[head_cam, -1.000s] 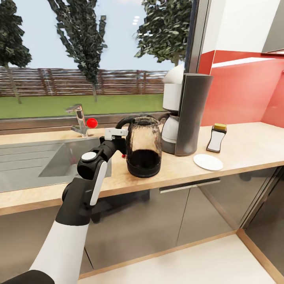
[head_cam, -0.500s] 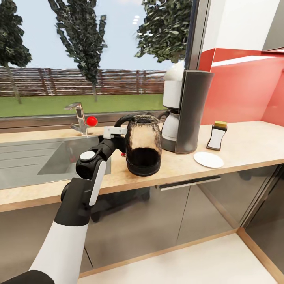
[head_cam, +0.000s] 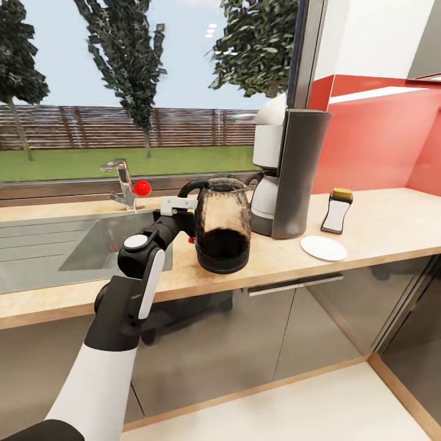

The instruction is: Set up a coffee station on the kitchen countertop: keep the coffee maker on the countertop, move the bottle of coffee from the kitchen shelf to the counter next to the coffee maker, place a paper coffee filter on top of the coffee maker, put the saucer next to the coffee maker with the coffee cup on the saucer, and place the electric kettle next to the coffee maker.

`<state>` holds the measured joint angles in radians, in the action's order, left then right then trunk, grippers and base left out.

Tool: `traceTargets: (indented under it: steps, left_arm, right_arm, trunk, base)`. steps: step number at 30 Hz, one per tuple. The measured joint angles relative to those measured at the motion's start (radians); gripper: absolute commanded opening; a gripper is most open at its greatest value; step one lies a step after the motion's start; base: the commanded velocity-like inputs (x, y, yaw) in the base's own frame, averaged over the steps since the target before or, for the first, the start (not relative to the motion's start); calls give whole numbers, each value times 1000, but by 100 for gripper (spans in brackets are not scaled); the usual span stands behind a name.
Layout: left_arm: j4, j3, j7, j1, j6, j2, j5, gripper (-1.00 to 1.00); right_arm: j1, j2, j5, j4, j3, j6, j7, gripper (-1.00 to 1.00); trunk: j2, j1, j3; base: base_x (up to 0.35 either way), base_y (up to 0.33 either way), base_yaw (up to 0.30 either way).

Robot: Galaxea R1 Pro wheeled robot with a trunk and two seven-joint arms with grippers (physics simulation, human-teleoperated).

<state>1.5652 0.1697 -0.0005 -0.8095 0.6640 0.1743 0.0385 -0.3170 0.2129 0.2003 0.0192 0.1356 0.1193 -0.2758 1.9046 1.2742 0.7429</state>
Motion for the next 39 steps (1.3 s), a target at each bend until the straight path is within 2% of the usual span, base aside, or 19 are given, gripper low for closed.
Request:
traceTargets:
  steps: [3, 4, 5, 7, 8, 11, 24, 39]
  left_arm:
    - [0, 0, -1, 0, 0, 0, 1, -100]
    - [0, 0, -1, 0, 0, 0, 1, 100]
    - [-23, 2, -1, 0, 0, 0, -7, 100]
    - [-25, 1, -1, 0, 1, 0, -8, 100]
    - [-24, 0, 0, 0, 1, 0, 4, 100]
    - [-25, 0, -1, 0, 1, 0, -8, 100]
    - [-25, -3, -1, 0, 0, 0, -9, 100]
    - [-25, -2, -1, 0, 0, 0, -9, 100]
  right_arm:
    - [0, 0, 0, 0, 0, 0, 0, 100]
    - [0, 0, 0, 0, 0, 0, 0, 100]
    - [0, 0, 0, 0, -1, 0, 1, 100]
    - [0, 0, 0, 0, 0, 0, 0, 100]
    - [0, 0, 0, 0, -1, 0, 0, 100]
    - [0, 0, 0, 0, 0, 0, 0, 100]
    - [0, 0, 0, 0, 0, 0, 0, 100]
    - [0, 0, 0, 0, -1, 0, 0, 100]
  trunk:
    - [0, 0, 0]
    - [0, 0, 0]
    - [0, 0, 0]
    - [0, 0, 0]
    - [0, 0, 0]
    - [0, 0, 0]
    - [0, 0, 0]
    - [0, 0, 0]
  base:
    - [0, 0, 0]
    - [0, 0, 0]
    - [0, 0, 0]
    - [0, 0, 0]
    - [0, 0, 0]
    - [0, 0, 0]
    - [-4, 0, 0]
    - [-139, 0, 0]
